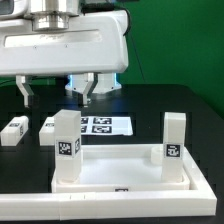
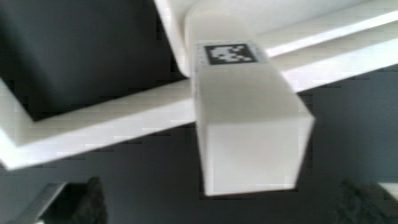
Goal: Assemble desk
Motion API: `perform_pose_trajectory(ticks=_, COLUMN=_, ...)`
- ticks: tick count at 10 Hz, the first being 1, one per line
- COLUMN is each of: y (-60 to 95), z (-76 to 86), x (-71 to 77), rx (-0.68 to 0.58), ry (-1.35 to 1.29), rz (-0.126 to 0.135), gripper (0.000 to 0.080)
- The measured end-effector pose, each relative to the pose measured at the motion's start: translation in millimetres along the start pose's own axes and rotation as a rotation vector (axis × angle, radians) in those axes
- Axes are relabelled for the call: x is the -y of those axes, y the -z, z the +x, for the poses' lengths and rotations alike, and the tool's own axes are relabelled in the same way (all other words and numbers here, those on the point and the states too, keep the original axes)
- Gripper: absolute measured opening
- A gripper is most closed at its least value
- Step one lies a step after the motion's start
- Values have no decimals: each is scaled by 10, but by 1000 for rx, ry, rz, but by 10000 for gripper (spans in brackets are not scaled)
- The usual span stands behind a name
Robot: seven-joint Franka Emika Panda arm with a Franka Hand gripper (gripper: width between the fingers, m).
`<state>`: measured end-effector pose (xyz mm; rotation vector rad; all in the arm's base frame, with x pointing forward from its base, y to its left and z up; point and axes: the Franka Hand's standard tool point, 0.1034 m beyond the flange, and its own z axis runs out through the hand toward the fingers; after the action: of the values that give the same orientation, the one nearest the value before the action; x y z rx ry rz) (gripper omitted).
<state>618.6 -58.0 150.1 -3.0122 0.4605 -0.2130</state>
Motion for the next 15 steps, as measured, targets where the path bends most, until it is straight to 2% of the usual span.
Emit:
perform_pose_trajectory(ticks=2, y=-56, z=44, x=51, rx=122, ry=-6, rz=6, gripper=648)
perform_pose_trajectory(ticks=6, y=-317, z=-12, x=107, rx=126, ry=-13, rz=-15, gripper=648)
perform_pose_trajectory(ticks=8, y=-347, z=-27, x=130, rx=129, ry=-31, rz=-20, gripper=648)
perform_pose_trajectory(ticks=10, y=-351, z=-29, x=129, rx=129, ry=-32, rz=-20, gripper=403)
perform_pose_trajectory(ticks=11, y=-352, z=-29, x=127, rx=129, ry=-132, rz=-23, gripper=403)
perform_pose_trajectory(ticks=12, y=-354, z=-29, x=117, rx=128, ry=-195, rz=-27, gripper=296)
perform_pose_trajectory(ticks=15, y=-355, z=-31, x=129, rx=127, ry=-380, rz=-37, gripper=295)
